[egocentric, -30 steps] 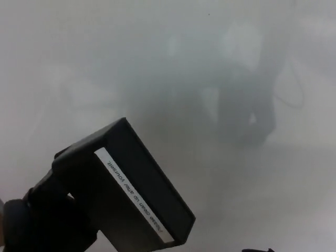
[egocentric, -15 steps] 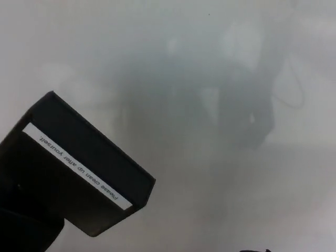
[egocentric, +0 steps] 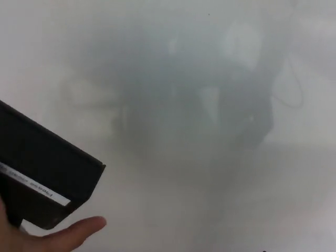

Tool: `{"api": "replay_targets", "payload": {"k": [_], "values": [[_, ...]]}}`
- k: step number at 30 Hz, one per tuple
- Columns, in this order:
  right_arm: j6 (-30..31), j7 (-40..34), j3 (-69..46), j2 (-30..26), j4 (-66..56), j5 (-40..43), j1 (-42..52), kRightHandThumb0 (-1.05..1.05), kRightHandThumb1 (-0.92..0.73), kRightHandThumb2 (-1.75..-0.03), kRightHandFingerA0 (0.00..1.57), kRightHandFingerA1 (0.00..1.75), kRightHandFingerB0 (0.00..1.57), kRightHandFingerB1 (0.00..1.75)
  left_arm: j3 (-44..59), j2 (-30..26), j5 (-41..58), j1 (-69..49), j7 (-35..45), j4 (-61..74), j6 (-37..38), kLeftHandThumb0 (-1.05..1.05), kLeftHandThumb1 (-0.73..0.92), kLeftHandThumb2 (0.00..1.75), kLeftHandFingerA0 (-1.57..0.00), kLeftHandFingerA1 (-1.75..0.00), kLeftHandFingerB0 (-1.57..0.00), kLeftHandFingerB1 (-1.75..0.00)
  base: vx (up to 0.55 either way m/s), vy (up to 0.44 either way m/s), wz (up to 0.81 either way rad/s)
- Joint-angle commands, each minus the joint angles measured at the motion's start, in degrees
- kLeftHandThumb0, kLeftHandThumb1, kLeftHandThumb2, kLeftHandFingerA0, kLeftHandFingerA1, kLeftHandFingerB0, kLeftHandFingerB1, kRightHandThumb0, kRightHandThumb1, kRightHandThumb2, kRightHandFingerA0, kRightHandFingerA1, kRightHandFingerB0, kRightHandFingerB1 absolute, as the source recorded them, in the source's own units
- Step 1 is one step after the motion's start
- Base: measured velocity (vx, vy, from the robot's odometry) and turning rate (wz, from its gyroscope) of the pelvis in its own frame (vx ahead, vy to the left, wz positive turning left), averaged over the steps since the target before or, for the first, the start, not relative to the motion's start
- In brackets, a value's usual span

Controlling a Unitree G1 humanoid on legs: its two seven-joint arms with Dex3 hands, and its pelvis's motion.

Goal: A magnetic marker holder is on the left hand side of the white board, the robot put the index and middle finger into the opening of the container and pull off the magnetic holder and hand it to a human on the left hand side.

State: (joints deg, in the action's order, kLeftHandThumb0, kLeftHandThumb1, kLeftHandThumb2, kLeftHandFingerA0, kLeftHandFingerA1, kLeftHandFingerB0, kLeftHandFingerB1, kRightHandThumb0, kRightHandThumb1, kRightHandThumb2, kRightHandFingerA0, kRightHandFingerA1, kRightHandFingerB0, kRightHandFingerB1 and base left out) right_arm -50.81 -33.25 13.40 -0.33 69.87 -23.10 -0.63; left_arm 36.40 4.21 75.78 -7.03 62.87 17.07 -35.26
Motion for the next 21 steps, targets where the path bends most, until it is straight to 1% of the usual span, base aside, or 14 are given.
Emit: {"api": "replay_targets", "payload": {"k": [1, 3, 4, 7, 8, 9, 10, 11, 13, 15, 17, 18, 19, 21], "values": [[2.2, -0.4, 0.7, -2.0, 0.5, -1.5, 0.5, -0.47, -0.64, -0.59, 0.89, 0.70, 0.62, 0.59, 1.5, -2.6, 15.3, 1.6, -0.8, -0.4, -1.3, -0.83, 0.91, 0.85, -0.56, -0.44, -0.38, -0.37, 0.00, 0.000, 0.00], [2.0, -0.9, 0.9, -2.1, 0.5, -1.7, 0.4, -0.46, -0.63, -0.59, 0.90, 0.71, 0.63, 0.60, 1.5, -2.4, 15.4, 1.1, -1.5, -0.3, -0.9, -0.80, 0.92, 0.84, -0.58, -0.44, -0.40, -0.38, 0.00, 0.000, 0.00], [2.0, -0.8, 0.9, -2.0, 0.5, -1.7, 0.3, -0.46, -0.64, -0.59, 0.90, 0.72, 0.63, 0.61, 1.4, -2.4, 15.4, 1.3, -1.3, -0.5, -0.8, -0.83, 0.92, 0.83, -0.57, -0.43, -0.37, -0.36, 0.00, 0.000, 0.00], [2.1, -0.9, 0.9, -2.0, 0.4, -1.7, 0.3, -0.46, -0.64, -0.59, 0.90, 0.73, 0.63, 0.61, 1.0, -2.6, 15.4, 1.6, -1.0, -1.0, -0.8, -0.89, 0.92, 0.88, -0.57, -0.44, -0.38, -0.37, 0.00, 0.000, 0.00], [2.1, -0.9, 0.9, -2.0, 0.4, -1.7, 0.2, -0.47, -0.64, -0.59, 0.90, 0.74, 0.63, 0.61, 0.7, -2.9, 15.5, 1.5, -1.1, -1.0, -1.1, -0.77, 0.83, 1.19, -0.54, -0.56, -0.33, -0.46, 0.00, 0.000, 0.00], [2.1, -0.9, 0.9, -2.0, 0.4, -1.7, 0.2, -0.47, -0.64, -0.59, 0.90, 0.74, 0.63, 0.61, 0.5, -3.1, 15.7, 1.4, -1.2, -1.0, -1.2, -0.77, 0.83, 1.19, -0.54, -0.56, -0.33, -0.46, 0.00, 0.000, 0.00], [2.5, -1.2, 1.1, -2.0, 0.3, -2.0, -0.1, -0.47, -0.64, -0.59, 0.90, 0.74, 0.63, 0.61, 0.5, -2.6, 15.9, 1.1, -2.7, -0.3, -0.3, -0.84, 0.92, 0.86, -0.62, -0.45, -0.39, -0.37, 0.00, 0.000, 0.00], [2.7, -1.5, 1.3, -2.1, 0.3, -2.3, -0.2, -0.47, -0.65, -0.59, 0.90, 0.74, 0.63, 0.62, 0.2, -2.5, 16.2, 1.0, -3.2, -0.1, -0.1, -0.85, 0.92, 0.85, -0.67, -0.46, -0.38, -0.36, 0.00, 0.000, 0.00], [2.7, -1.7, 1.6, -2.2, 0.2, -2.5, -0.3, -0.47, -0.65, -0.59, 0.90, 0.74, 0.63, 0.62, -0.3, -2.9, 16.7, 0.8, -3.2, -0.2, -0.3, -0.85, 0.92, 0.85, -0.67, -0.46, -0.38, -0.36, 0.00, 0.000, 0.00], [2.8, -1.9, 1.7, -2.3, 0.1, -2.6, -0.2, -0.46, -0.64, -0.59, 0.90, 0.73, 0.63, 0.62, -0.4, -3.3, 16.6, 0.8, -3.0, -0.4, 0.1, -0.87, 0.92, 0.86, -0.64, -0.46, -0.38, -0.37, 0.00, 0.000, 0.00], [2.8, -1.1, 1.3, -2.0, 0.0, -1.8, -0.3, -0.46, -0.63, -0.59, 0.90, 0.73, 0.64, 0.62, -0.7, -3.9, 16.7, 0.8, -3.2, -0.4, 0.1, -0.82, 0.92, 0.84, -0.61, -0.43, -0.39, -0.36, 0.00, 0.000, 0.00], [2.8, -1.4, 1.5, -2.1, 0.0, -2.1, -0.3, -0.45, -0.64, -0.59, 0.91, 0.72, 0.63, 0.62, -0.8, -3.9, 16.6, 0.7, -3.1, -0.4, 0.4, -0.80, 0.83, 1.17, -0.53, -0.55, -0.36, -0.48, 0.00, 0.000, 0.00], [2.8, -2.0, 1.7, -2.3, -0.1, -2.6, -0.3, -0.45, -0.64, -0.59, 0.91, 0.72, 0.63, 0.62, -0.9, -3.8, 16.5, 0.7, -3.0, -0.3, 0.8, -0.80, 0.83, 1.17, -0.53, -0.55, -0.36, -0.48, 0.00, 0.000, 0.00], [2.7, -2.2, 1.7, -2.4, -0.1, -2.7, -0.3, -0.46, -0.63, -0.59, 0.91, 0.72, 0.64, 0.62, -1.4, -3.8, 17.1, 0.9, -2.5, -1.1, 0.5, -0.77, 0.80, 1.15, -0.48, -0.55, -0.29, -0.45, 0.00, 0.000, 0.00]]}}
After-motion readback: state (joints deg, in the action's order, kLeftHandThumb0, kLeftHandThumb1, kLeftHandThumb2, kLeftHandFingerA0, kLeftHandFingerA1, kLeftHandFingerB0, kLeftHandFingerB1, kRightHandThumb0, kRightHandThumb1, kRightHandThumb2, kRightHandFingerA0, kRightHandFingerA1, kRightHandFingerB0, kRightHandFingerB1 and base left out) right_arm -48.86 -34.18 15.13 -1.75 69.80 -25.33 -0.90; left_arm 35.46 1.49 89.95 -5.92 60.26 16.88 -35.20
